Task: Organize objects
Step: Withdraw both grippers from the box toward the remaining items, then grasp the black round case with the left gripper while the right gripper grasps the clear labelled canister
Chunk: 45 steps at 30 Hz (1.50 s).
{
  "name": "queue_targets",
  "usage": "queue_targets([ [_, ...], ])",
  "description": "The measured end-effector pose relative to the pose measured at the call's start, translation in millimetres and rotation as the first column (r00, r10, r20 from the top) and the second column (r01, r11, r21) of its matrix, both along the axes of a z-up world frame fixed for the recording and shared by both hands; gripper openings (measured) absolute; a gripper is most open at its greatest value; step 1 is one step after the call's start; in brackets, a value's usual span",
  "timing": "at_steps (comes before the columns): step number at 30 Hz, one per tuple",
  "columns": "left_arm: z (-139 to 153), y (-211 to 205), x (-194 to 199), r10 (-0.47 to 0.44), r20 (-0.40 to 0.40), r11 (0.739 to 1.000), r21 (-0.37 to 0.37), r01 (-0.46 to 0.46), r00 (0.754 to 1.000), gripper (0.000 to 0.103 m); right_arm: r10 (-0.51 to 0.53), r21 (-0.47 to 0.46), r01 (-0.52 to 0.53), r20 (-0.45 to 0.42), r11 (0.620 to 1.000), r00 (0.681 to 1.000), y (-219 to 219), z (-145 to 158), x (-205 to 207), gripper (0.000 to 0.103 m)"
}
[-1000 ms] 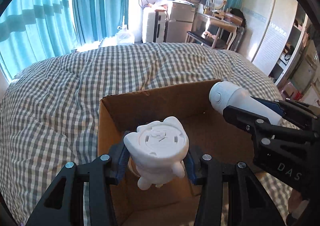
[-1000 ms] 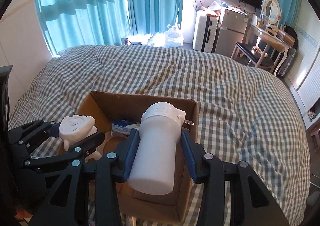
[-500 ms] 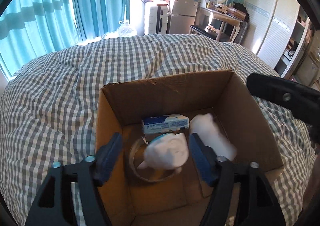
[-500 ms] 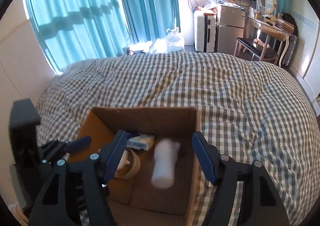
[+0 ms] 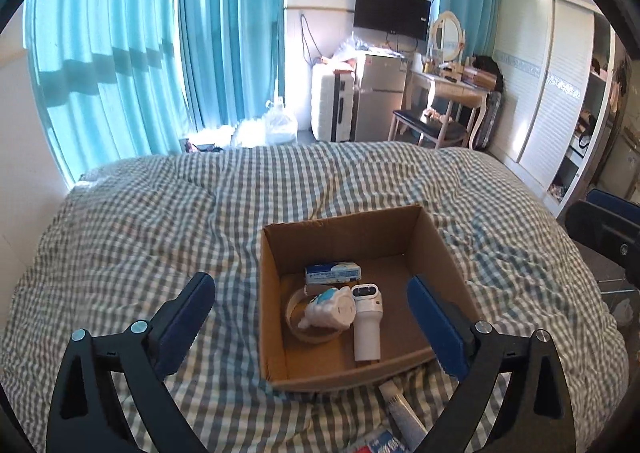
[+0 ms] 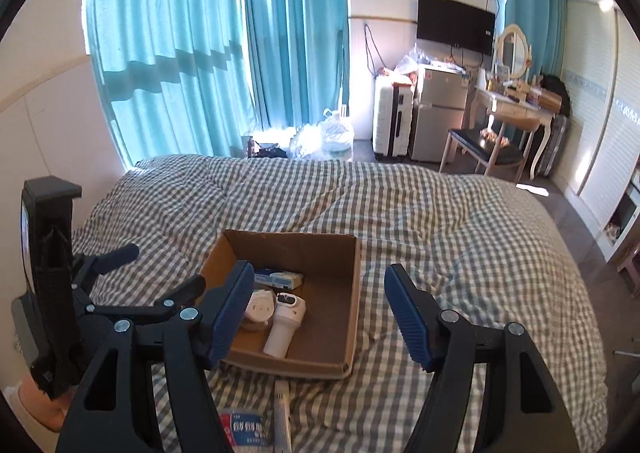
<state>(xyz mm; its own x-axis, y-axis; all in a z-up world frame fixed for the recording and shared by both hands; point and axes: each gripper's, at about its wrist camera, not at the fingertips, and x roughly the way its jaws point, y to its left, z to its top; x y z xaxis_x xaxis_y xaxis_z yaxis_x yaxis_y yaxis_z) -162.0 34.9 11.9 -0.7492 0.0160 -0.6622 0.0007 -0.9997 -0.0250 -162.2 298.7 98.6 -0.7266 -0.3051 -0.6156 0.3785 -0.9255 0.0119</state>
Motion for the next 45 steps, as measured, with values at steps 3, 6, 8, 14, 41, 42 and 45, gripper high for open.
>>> queue_targets([
  [3,16.0,0.3,27.3,0.026,0.006,1.0,-0.013,-0.026,1.0,0.1,0.016,0.007,-0.016,-0.044,1.0,0.999,5.7,17.1,31.7,0.068],
  [6,22.8,-2.2,47.7,0.042,0.014,0.999,-0.019,-0.042,0.999,0.1,0.023,0.011,-0.022,-0.077,1.0,0.997,10.3,29.2,58.4,0.068],
  [8,23.6,-4.7,65.7,0.046,0.015,0.999,-0.018,-0.045,0.999,0.1,0.035,0.011,-0.034,-0.083,0.999,0.996,11.2,31.4,76.1,0.068],
  [14,5.4,-9.9,106.4,0.054,0.026,0.998,-0.018,-0.054,0.998,0.1,0.067,0.067,-0.064,-0.044,0.996,0.997,7.9,4.0,111.2,0.068],
  [41,-175.4,42.7,154.1,-0.18,0.356,0.983,0.047,0.175,0.917,0.086,-0.001,0.091,-0.024,0.268,0.996,0.963,16.3,-151.6,110.8,0.068],
  [42,-179.2,42.8,153.0,-0.187,0.369,0.982,0.055,0.179,0.911,0.072,0.001,0.089,-0.026,0.267,0.996,0.964,16.3,-151.6,111.0,0.068],
  [45,-182.8,41.8,151.7,-0.221,0.378,0.975,0.109,0.194,0.899,0.057,-0.001,0.08,-0.021,0.271,0.997,0.963,17.0,-151.9,110.5,0.068],
])
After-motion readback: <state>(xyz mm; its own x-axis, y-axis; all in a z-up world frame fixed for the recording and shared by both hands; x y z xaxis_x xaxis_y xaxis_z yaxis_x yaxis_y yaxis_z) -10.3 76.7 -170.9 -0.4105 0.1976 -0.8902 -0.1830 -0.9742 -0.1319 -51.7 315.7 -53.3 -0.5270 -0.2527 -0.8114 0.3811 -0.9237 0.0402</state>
